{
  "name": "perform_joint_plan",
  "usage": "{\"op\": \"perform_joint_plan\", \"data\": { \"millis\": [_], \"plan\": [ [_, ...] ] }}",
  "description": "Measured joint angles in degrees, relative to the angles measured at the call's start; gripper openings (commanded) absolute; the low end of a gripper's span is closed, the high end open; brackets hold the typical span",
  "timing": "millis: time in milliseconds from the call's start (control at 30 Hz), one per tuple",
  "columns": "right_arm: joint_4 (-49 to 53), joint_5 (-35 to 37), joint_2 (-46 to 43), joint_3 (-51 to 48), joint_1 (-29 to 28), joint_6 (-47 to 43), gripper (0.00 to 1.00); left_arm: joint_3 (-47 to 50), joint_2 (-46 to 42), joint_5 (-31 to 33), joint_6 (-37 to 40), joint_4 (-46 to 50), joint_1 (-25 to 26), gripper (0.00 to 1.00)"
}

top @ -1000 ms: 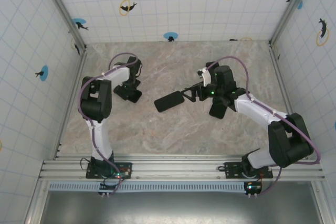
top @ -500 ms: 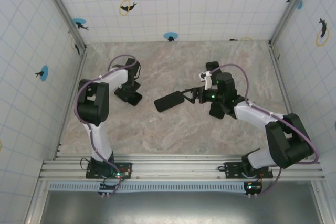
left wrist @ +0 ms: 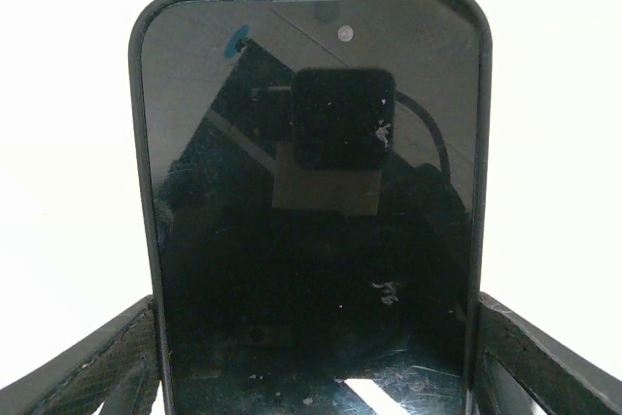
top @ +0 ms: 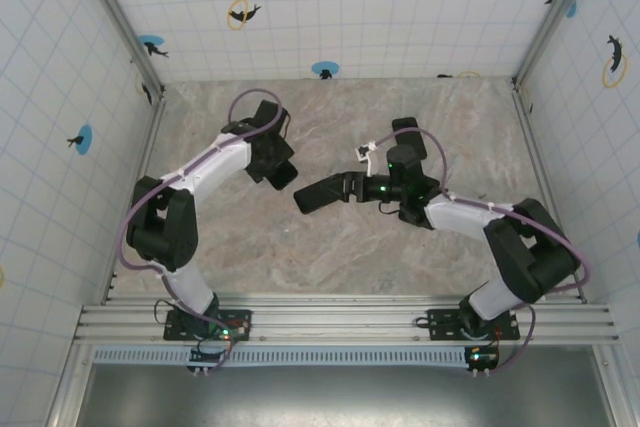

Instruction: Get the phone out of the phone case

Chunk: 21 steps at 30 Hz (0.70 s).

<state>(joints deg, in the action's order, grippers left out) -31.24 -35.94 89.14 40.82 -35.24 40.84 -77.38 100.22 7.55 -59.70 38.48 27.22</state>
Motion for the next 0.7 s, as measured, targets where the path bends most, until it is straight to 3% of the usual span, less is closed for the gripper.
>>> {"op": "perform_joint_plan", "data": {
  "millis": [167,267,467,700],
  "plan": [
    [-1.6,0.28,3.76,3.13,-0.96,2.38,0.88,0.02,-1.44,-1.46,1.55,-1.97,5.42,0.68],
    [-2.89,0.44,5.77,4.85,-1.18,3.63,0.74,0.37,-2.43,-1.68,2.56,-3.28,7.21,0.67],
    [-3.23,1.75,8.66,5.73,-1.29,6.32,0.58,1.64,-4.04,-2.21,2.97,-5.73,9.18,0.67],
    [-4.79,2.1,10.1,6.1,-1.29,9.46,0.33,2.36,-4.13,-2.29,2.95,-7.08,10.4,0.67]
  ]
}}
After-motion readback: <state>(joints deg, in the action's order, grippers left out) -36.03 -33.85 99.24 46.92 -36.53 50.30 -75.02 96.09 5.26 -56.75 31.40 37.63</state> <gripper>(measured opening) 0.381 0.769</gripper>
